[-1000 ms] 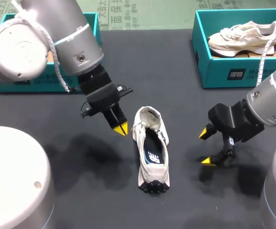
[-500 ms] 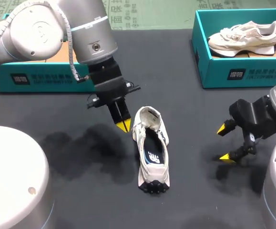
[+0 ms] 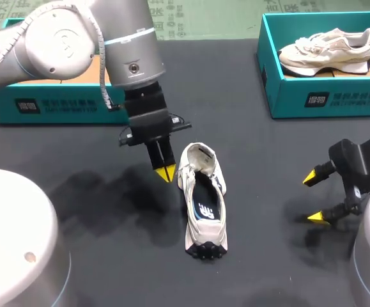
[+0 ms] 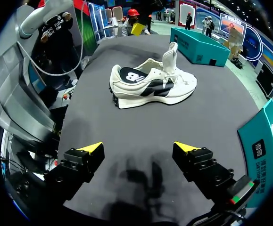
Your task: Take the shoe out of the shoebox, open the shoe tongue, remove and reinsert the insole, then place the shoe into the shoebox
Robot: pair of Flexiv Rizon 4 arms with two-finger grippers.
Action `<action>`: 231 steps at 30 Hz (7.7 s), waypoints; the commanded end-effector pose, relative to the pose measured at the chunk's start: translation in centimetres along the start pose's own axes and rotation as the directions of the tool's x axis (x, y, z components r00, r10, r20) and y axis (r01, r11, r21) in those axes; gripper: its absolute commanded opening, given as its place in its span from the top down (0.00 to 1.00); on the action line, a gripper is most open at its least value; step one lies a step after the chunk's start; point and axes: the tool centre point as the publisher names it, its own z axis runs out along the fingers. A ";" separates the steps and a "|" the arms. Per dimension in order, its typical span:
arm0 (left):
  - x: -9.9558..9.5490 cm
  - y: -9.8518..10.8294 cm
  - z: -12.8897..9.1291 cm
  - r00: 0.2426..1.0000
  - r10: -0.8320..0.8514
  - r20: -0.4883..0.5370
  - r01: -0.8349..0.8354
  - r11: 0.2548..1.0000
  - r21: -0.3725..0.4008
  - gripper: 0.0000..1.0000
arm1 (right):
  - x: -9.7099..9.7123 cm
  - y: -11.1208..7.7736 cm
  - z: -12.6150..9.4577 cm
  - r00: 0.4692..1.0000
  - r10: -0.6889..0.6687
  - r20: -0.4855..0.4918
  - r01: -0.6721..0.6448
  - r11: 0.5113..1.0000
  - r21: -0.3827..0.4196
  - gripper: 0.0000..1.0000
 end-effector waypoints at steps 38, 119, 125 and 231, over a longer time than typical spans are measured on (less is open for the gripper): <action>-3.4 1.5 10.6 0.959 0.182 -0.217 -0.188 0.982 -0.007 1.00 | 0.2 0.0 0.0 1.000 0.001 0.004 -0.001 1.000 0.004 0.00; -6.2 3.2 15.3 0.988 0.100 -0.121 -0.118 0.981 -0.155 1.00 | 0.2 0.0 0.0 1.000 0.001 0.004 -0.001 1.000 0.004 0.00; -5.6 3.9 16.8 0.987 0.079 -0.142 -0.108 0.971 -0.212 1.00 | 0.2 0.0 0.0 1.000 0.001 0.004 -0.001 1.000 0.004 0.00; -7.6 10.8 0.4 0.992 0.077 -0.102 -0.116 0.874 -0.473 0.00 | 0.2 0.0 0.0 1.000 0.001 0.004 -0.001 1.000 0.004 0.00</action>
